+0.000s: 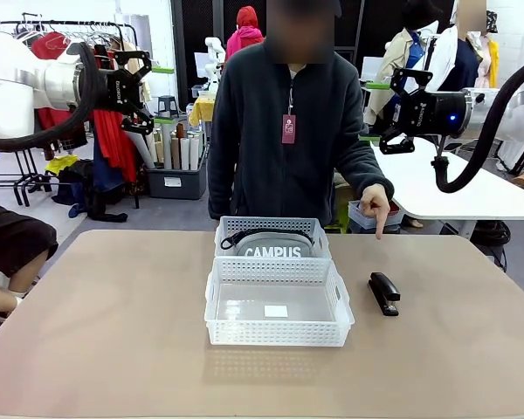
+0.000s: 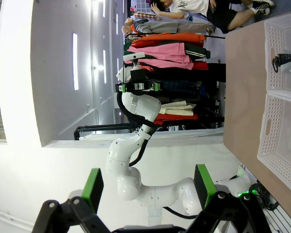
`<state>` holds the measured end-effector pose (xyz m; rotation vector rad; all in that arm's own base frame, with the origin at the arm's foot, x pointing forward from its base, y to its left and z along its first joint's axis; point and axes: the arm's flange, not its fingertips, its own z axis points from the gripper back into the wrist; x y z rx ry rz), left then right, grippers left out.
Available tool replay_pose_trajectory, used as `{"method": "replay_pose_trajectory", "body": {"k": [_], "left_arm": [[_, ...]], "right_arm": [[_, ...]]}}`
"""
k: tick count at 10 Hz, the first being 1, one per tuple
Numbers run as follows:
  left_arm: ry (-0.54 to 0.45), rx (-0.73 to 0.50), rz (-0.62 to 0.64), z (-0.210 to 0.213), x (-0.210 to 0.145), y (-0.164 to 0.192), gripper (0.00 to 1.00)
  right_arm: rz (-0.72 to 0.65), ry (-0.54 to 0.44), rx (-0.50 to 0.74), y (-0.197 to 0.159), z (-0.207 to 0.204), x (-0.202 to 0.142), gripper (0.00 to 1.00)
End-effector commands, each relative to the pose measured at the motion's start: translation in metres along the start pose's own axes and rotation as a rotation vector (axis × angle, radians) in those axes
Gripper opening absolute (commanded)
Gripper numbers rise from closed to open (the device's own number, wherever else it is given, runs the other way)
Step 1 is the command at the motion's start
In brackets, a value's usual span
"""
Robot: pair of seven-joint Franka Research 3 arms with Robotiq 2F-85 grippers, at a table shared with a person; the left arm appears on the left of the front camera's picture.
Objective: Distribute items into two baskets.
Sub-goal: Pick up the Stapler that the person points to.
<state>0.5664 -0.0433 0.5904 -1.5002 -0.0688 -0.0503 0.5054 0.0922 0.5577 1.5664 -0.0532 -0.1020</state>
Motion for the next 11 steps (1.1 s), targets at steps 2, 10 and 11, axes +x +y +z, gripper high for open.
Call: {"method": "replay_pose_trajectory", "body": {"k": [2, 10, 11], "left_arm": [[-0.002, -0.003, -0.005, 0.001, -0.001, -0.003, 1.00], [-0.002, -0.003, -0.005, 0.001, -0.001, -0.003, 1.00], [-0.002, -0.003, -0.005, 0.001, -0.001, -0.003, 1.00]], "right_arm": [[-0.014, 0.042, -0.114, 0.004, 0.001, 0.000, 1.00], [0.369, 0.306, -1.148, 0.025, -0.001, -0.029, 1.00], [0.397, 0.296, -1.227, 0.022, -0.002, -0.031, 1.00]]}}
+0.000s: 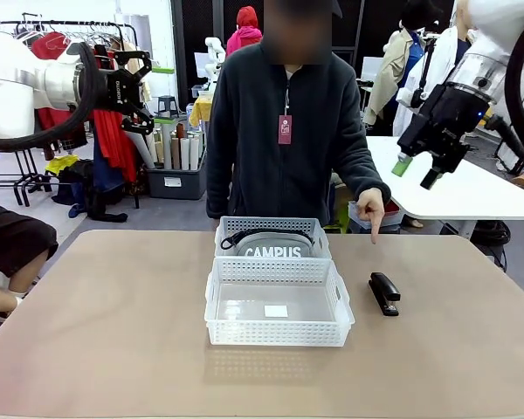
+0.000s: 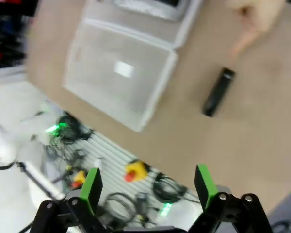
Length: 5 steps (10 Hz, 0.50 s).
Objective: Distribute items into two baskets.
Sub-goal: Pick up the Stapler that the person points to.
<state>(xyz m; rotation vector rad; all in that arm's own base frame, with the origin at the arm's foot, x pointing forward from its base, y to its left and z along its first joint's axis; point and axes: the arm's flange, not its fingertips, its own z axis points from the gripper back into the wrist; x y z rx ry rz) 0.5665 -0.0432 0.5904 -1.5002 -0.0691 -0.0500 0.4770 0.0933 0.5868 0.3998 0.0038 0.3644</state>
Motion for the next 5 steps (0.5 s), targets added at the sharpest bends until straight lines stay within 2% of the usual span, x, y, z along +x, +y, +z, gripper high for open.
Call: {"method": "replay_pose_trajectory", "body": {"k": [1, 2, 3, 4, 5], "left_arm": [[-0.002, -0.003, -0.005, 0.000, -0.001, -0.003, 1.00], [-0.002, -0.003, -0.005, 0.000, -0.001, -0.003, 1.00], [-0.002, -0.003, -0.005, 0.000, -0.001, -0.003, 1.00], [-0.002, -0.003, -0.005, 0.000, -0.001, -0.003, 1.00], [-0.002, -0.003, -0.005, 0.000, -0.001, -0.003, 1.00]], "right_arm": [[-0.003, -0.020, -0.161, 0.000, -0.010, -0.003, 1.00], [-0.018, -0.008, -0.210, -0.003, -0.015, -0.006, 1.00], [-0.049, -0.023, -0.199, -0.004, -0.020, -0.008, 1.00], [0.025, 0.008, -0.156, -0.003, -0.004, 0.000, 1.00], [0.025, 0.008, -0.156, -0.003, -0.004, 0.000, 1.00]]}}
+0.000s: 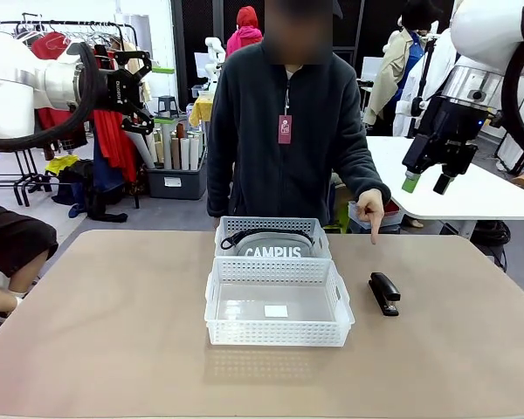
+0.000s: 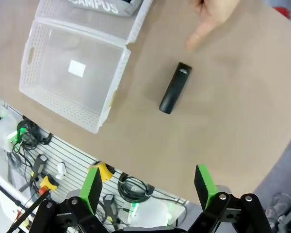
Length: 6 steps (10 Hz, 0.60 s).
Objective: Distribute items into two baskets.
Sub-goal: Pick up the Stapler that the person points to.
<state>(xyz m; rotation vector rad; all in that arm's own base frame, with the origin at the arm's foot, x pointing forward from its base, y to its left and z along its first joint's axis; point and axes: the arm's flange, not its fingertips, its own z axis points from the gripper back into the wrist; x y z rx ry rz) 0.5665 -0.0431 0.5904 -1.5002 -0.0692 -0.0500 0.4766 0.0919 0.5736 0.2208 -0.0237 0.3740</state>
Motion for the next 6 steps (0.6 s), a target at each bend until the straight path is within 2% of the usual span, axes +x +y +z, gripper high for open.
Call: {"method": "replay_pose_trajectory", "body": {"k": [1, 2, 3, 5, 6], "left_arm": [[-0.002, -0.003, -0.005, 0.000, -0.001, -0.003, 1.00], [-0.002, -0.003, -0.005, 0.000, -0.001, -0.003, 1.00], [-0.002, -0.003, -0.005, 0.000, -0.001, -0.003, 1.00], [-0.002, -0.003, -0.005, 0.000, -0.001, -0.003, 1.00], [-0.002, -0.003, -0.005, 0.000, -0.001, -0.003, 1.00]], "right_arm": [[0.014, -0.001, 0.024, 0.002, 0.008, 0.001, 1.00], [0.000, 0.000, 0.000, 0.000, 0.000, 0.000, 1.00], [-0.095, 0.035, -0.016, 0.003, -0.024, 0.003, 1.00], [-0.283, 0.005, -0.164, 0.026, -0.057, 0.001, 1.00], [-0.331, -0.010, -0.241, 0.034, -0.068, -0.003, 1.00]]}}
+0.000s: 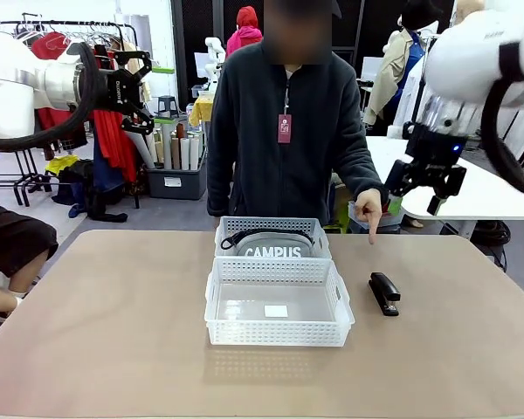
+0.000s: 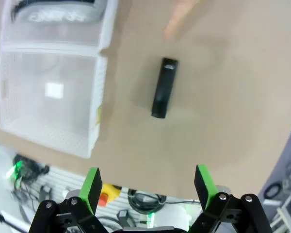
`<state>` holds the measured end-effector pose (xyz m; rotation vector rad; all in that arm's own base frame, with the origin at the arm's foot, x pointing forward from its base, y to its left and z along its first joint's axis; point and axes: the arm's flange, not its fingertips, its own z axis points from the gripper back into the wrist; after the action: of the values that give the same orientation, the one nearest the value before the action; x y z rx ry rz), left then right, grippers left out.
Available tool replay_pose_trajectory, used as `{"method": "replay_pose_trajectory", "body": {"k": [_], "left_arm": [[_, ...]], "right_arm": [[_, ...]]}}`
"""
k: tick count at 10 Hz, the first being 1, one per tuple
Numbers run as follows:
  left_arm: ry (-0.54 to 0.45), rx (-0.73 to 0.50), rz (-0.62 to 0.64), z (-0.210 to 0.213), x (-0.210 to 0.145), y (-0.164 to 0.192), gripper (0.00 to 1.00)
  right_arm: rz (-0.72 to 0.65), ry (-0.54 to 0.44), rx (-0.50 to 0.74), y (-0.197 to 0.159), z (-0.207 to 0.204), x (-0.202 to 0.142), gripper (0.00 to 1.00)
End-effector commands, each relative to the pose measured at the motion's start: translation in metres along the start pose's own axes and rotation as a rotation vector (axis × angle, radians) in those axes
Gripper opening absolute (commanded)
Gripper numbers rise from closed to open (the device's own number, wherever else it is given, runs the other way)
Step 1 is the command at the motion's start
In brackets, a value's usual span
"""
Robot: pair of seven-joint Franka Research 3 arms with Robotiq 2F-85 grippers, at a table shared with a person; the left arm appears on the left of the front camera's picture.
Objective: Distribute items into two baskets.
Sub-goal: Pick up the Stapler that the person points to.
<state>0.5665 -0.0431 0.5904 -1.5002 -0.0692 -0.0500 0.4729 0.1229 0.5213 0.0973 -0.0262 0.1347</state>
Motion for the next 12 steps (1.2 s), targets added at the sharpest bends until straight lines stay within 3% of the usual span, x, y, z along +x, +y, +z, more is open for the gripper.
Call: {"method": "replay_pose_trajectory", "body": {"k": [1, 3, 6, 9, 11, 12], "left_arm": [[-0.002, -0.003, -0.005, 0.000, -0.001, -0.003, 1.00], [-0.002, -0.003, -0.005, 0.000, -0.001, -0.003, 1.00], [-0.002, -0.003, -0.005, 0.000, -0.001, -0.003, 1.00], [-0.002, -0.003, -0.005, 0.000, -0.001, -0.003, 1.00], [-0.002, -0.003, -0.005, 0.000, -0.001, -0.003, 1.00], [-0.002, -0.003, -0.005, 0.000, -0.001, -0.003, 1.00]], "right_arm": [[-0.116, -0.064, -0.167, 0.020, -0.019, -0.014, 1.00], [-0.135, -0.060, -0.213, 0.023, -0.041, -0.022, 1.00], [-0.057, -0.032, -0.117, 0.008, -0.079, -0.021, 1.00], [-0.045, 0.014, -0.116, -0.001, -0.116, -0.018, 1.00], [0.012, -0.001, -0.083, -0.003, -0.115, -0.014, 1.00], [-0.061, 0.026, -0.142, -0.001, -0.120, -0.017, 1.00]]}}
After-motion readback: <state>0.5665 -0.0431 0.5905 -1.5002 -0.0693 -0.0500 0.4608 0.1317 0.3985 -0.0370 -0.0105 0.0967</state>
